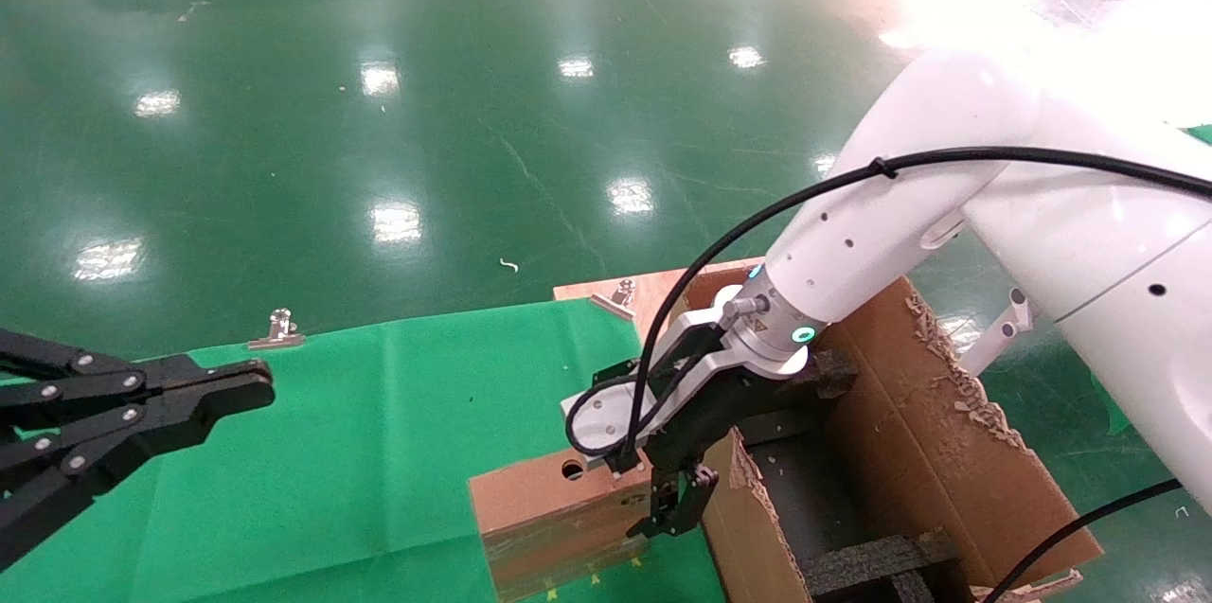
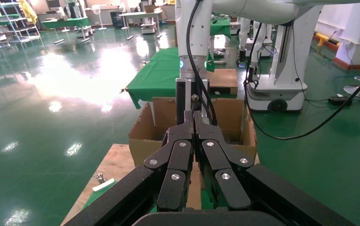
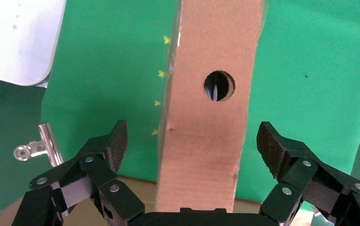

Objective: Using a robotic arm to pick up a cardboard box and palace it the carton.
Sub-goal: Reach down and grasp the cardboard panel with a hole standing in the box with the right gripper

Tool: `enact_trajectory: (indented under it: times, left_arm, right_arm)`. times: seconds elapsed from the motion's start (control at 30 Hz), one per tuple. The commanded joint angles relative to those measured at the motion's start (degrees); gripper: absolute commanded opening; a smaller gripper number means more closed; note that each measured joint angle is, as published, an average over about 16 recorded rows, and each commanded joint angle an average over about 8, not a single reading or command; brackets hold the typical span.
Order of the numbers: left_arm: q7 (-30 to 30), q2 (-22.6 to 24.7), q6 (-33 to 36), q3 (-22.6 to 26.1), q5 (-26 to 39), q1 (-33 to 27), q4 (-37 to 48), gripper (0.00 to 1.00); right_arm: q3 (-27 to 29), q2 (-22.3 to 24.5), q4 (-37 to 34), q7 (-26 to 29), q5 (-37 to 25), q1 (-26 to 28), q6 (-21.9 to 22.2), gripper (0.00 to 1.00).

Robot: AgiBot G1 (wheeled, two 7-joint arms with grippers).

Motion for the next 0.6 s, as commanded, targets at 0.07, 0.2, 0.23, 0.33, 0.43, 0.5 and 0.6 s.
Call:
enact_trajectory:
  times: [0.07,0.2,0.23,0.33,0.43,0.5,0.6]
  left_arm:
    - [0.0,0.0,0.0,0.0,0.0,0.0,0.0,1.0]
    - [0.0,0.0,0.0,0.0,0.0,0.0,0.0,1.0]
    - [0.0,0.0,0.0,0.0,0.0,0.0,0.0,1.0]
    - [0.0,0.0,0.0,0.0,0.0,0.0,0.0,1.0]
    - [0.0,0.0,0.0,0.0,0.0,0.0,0.0,1.0]
    - [0.0,0.0,0.0,0.0,0.0,0.0,0.0,1.0]
    - [0.0,0.0,0.0,0.0,0.0,0.0,0.0,1.0]
  right_arm:
    - [-1.1,-0.5,-0.8,-0.8,0.0,0.5,0.2,0.72]
    - [-1.9,-1.0,-1.5,-1.3,0.0,0.9,0.4,0.22]
    - [-2.0,-1.0,-1.6,-1.3,0.0,1.0,0.4,0.1]
    - [-2.2,-1.1,-1.8,-1.4,0.1,1.1,0.5,0.0]
    - [-2.1,-1.0,-1.7,-1.4,0.1,1.0,0.5,0.0]
    - [-2.0,-1.0,-1.6,-1.4,0.1,1.0,0.5,0.0]
    - [-1.9,-0.9,-1.5,-1.4,0.1,0.9,0.4,0.0]
